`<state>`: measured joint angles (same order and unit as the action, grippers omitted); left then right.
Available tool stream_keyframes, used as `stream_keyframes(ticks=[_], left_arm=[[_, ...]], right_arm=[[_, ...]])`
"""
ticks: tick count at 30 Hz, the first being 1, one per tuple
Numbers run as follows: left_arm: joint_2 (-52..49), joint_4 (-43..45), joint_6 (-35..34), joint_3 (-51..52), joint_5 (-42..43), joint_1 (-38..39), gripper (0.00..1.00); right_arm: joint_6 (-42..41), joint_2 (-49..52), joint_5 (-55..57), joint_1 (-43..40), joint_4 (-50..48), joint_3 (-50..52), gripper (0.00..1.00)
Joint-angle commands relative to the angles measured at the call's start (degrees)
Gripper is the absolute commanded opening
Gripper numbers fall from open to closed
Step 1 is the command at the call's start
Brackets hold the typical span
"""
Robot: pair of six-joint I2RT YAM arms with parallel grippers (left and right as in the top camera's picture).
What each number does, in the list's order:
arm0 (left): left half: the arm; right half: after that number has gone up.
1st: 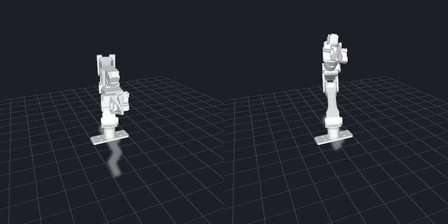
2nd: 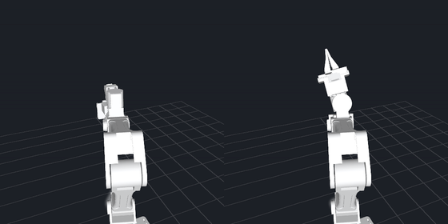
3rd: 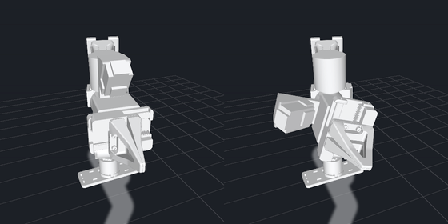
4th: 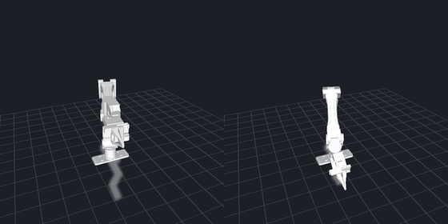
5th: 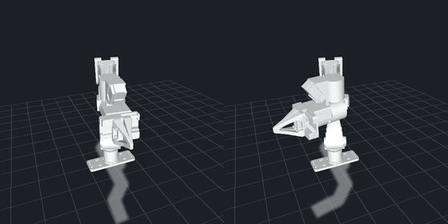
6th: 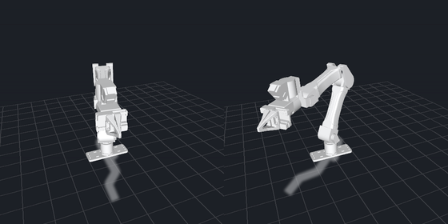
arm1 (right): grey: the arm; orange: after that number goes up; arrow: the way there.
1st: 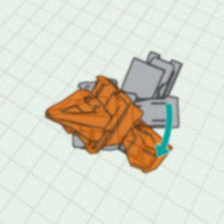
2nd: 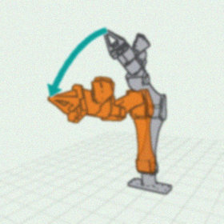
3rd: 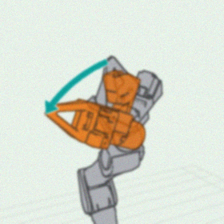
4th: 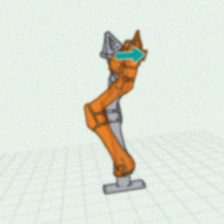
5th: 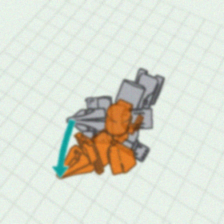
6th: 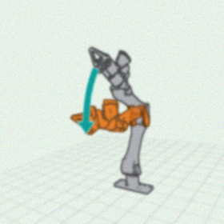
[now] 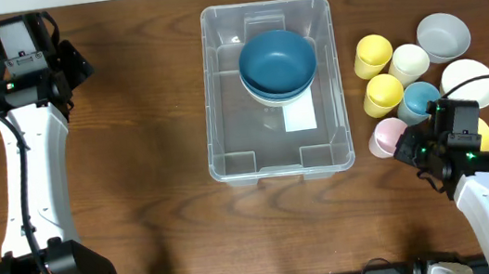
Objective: Pack container
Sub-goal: 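Close the right gripper on the pink cup rim and lift, then carry the pink cup into the container's front-left and release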
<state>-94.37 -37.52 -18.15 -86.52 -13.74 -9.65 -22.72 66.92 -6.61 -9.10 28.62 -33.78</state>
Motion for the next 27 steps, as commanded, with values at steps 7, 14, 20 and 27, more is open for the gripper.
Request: stream_keyframes(ticks=[7,14,20,27], left_arm=[[0.8,-0.2,0.1,-0.7,-0.7,-0.2,0.98],[0.8,-0.2,0.1,-0.7,-0.7,-0.2,0.98],[0.8,-0.2,0.1,-0.7,-0.7,-0.2,0.98],[0.8,-0.2,0.1,-0.7,-0.7,-0.2,0.98]], right_arm=[[0.1,0.1,-0.5,-0.2,0.6,0.5,0.01],[3.9,-3.6,-2.4,0.2,6.0,-4.1,0.01],[11.1,-8.4,-1.7,3.6,16.8,-18.5,0.01],[15.8,-6.3,-0.9,10.9,24.2,-35.7,0.01]])
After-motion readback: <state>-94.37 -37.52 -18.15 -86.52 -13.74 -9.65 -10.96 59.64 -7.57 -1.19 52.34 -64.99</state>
